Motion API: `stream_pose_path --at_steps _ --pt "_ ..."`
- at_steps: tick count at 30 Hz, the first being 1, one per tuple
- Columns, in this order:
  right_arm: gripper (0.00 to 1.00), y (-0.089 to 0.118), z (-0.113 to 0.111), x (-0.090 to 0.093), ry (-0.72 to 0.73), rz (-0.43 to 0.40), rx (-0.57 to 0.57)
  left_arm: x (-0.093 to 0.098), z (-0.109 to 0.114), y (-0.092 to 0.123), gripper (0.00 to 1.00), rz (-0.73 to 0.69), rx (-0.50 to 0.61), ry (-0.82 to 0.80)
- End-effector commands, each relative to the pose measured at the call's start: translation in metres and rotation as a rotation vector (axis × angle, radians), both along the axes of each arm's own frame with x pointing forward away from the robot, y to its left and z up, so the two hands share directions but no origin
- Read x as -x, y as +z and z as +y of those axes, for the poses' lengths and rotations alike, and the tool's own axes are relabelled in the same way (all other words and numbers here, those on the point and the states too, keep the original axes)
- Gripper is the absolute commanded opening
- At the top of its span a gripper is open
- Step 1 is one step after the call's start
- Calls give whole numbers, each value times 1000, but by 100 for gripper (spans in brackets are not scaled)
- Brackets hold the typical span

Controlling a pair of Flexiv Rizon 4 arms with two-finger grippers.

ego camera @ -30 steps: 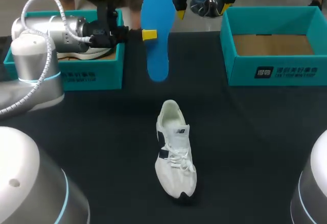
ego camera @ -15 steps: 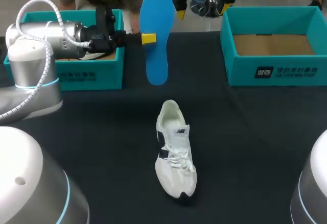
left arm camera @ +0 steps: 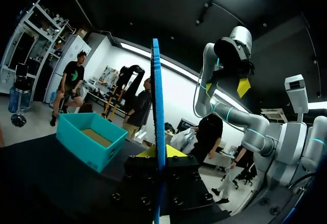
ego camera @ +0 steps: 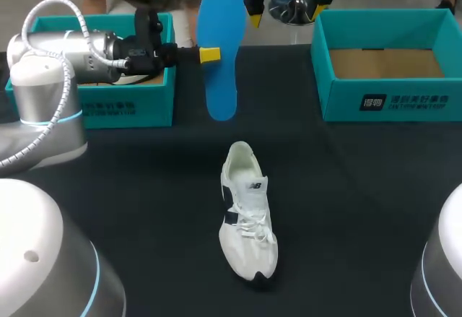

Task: Take the shoe out of the shoebox, open the shoe tongue, remove and reinsert the insole, then place the shoe into the shoebox

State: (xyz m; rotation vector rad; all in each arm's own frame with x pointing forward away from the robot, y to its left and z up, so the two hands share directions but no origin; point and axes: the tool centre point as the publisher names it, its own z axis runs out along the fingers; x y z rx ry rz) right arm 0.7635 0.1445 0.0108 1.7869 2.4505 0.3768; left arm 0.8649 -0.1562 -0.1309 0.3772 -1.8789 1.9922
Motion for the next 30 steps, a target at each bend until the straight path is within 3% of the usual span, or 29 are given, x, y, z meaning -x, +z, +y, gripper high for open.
stream_pose_path --at_steps 1,6,12,16,23,30 --pt "100 0 1 -1 0 2 1 0 0 -1 0 0 0 1" --pt "100 0 1 -1 0 2 1 0 0 -1 0 0 0 1" --pt "100 0 1 -1 0 2 1 8 -2 17 0 -372 78 -87" --pt "100 0 1 -1 0 2 1 13 0 19 0 -515 125 -84" --pt "100 0 1 -1 0 2 1 17 4 16 0 -713 139 -92" --pt "100 0 1 -1 0 2 1 21 6 0 0 -813 65 -100"
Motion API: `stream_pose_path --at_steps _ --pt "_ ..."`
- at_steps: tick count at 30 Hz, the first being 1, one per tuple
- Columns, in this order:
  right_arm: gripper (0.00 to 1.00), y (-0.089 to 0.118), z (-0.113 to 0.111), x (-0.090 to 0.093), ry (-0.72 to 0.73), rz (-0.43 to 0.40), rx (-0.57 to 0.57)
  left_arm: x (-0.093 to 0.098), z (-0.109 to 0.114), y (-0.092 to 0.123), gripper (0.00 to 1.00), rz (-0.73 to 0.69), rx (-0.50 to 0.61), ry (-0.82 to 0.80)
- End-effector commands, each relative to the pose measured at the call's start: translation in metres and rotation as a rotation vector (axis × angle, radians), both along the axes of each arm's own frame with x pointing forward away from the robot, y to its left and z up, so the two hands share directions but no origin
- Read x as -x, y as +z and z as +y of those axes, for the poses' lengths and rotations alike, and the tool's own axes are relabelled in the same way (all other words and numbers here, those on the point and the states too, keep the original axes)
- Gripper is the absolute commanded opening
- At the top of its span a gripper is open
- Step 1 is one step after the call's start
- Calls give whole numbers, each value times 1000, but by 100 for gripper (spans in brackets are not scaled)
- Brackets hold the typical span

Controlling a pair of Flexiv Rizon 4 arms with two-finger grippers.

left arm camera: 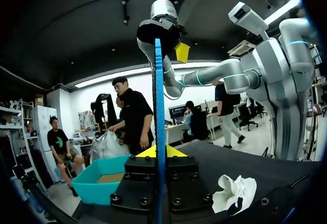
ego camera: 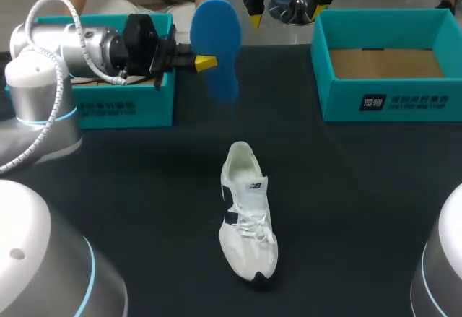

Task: Take the shoe out of the shoebox, open the shoe tongue, remove and reinsert the insole, then place the shoe into the shoebox

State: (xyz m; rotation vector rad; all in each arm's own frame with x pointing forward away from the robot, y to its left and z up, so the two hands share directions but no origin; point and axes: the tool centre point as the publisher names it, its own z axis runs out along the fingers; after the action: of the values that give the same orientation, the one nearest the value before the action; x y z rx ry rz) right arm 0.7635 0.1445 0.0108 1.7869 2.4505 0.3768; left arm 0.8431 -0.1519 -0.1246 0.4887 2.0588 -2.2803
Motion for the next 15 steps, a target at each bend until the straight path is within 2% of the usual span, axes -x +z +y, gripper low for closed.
stream_pose_path --at_steps 1,5,15 --pt "100 0 1 -1 0 2 1 1 2 -9 0 -112 -36 10" --pt "100 0 1 -1 0 2 1 4 3 -14 0 -124 -68 18" --pt "100 0 1 -1 0 2 1 5 3 -13 0 -95 -57 14"
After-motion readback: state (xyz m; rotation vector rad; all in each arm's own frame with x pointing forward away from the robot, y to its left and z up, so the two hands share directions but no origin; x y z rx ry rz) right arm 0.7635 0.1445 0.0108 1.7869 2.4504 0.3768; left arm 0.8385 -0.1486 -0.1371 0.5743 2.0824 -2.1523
